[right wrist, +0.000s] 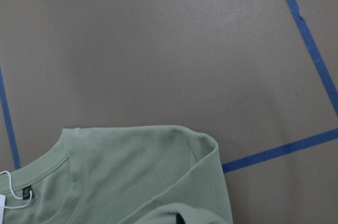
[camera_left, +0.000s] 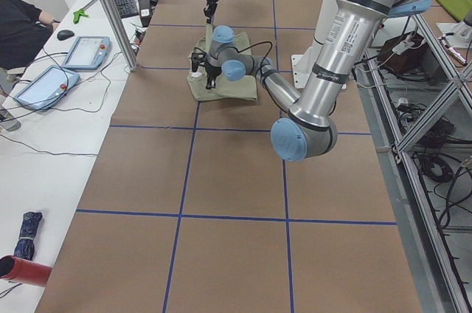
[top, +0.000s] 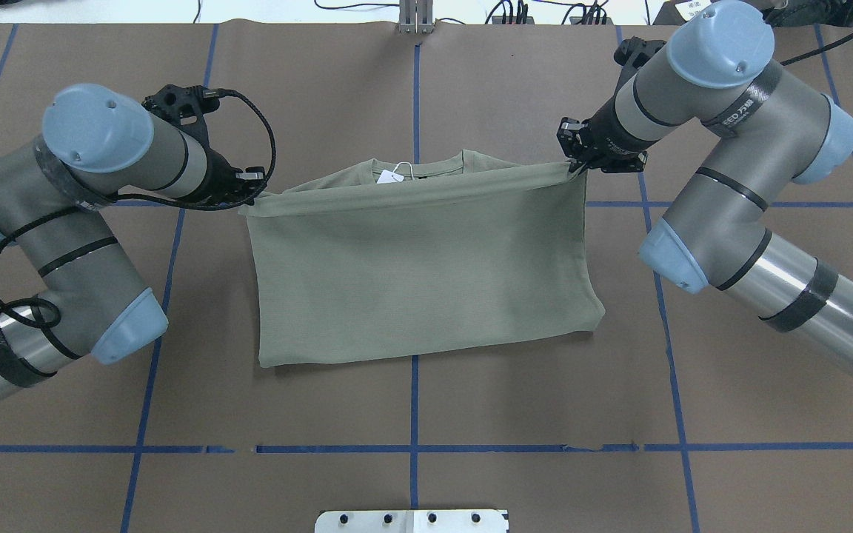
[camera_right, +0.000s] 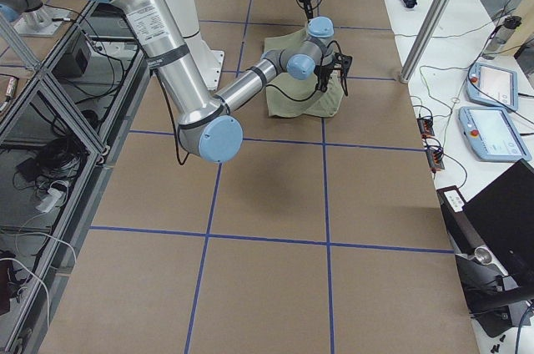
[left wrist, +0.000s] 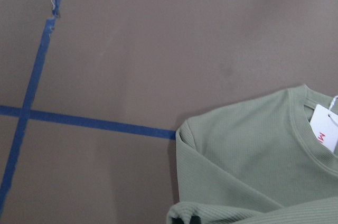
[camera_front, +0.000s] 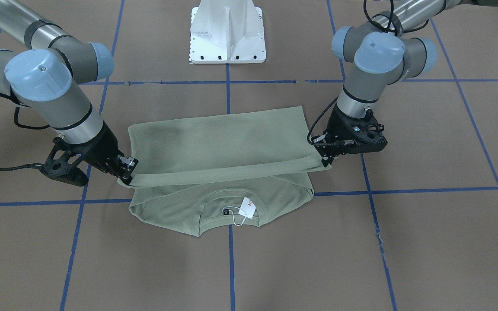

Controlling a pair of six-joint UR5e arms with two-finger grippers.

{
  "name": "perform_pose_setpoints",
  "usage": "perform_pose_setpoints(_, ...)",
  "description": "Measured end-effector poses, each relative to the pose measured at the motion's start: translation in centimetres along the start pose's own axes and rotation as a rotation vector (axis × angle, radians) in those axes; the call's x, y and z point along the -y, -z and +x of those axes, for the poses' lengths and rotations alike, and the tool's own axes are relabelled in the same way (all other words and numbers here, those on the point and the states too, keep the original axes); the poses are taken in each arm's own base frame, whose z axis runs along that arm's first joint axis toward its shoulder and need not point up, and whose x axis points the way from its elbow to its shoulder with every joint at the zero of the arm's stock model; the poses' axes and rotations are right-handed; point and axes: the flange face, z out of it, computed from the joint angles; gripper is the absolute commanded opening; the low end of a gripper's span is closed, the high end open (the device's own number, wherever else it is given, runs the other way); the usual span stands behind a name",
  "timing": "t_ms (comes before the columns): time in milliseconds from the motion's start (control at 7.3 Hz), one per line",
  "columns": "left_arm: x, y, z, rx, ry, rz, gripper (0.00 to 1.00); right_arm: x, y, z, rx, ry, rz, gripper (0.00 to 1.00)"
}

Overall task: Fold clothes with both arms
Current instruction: 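Lower the held hem onto the collar edge with both grippers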

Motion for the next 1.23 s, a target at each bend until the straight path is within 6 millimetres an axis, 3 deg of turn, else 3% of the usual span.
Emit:
perform_pose_setpoints(137,0.6,-0.7,0.1,-0.001,0.004,0.004,0.0,0.5,-0.4,0.0,-0.01,-0.006,0.009,0.0)
perform_pose_setpoints(548,1.1,-0.8,1.4,-0.015,0.011,0.009,0.0,1.8,-1.6,-2.7,-0.023,-0.01,0.025,0.0)
perform_pose_setpoints(959,2.3,-2.9,2.9,0.01,0.047,0.004,0.0,3.3,-2.6,-2.3,-0.053,-0.028,0.049,0.0)
perform_pose_setpoints(1233,2.8,-3.7,2.7,0.025,0.061,0.005,0.0,3.9,-3.0,-2.0,-0.067,-0.034,0.067,0.0)
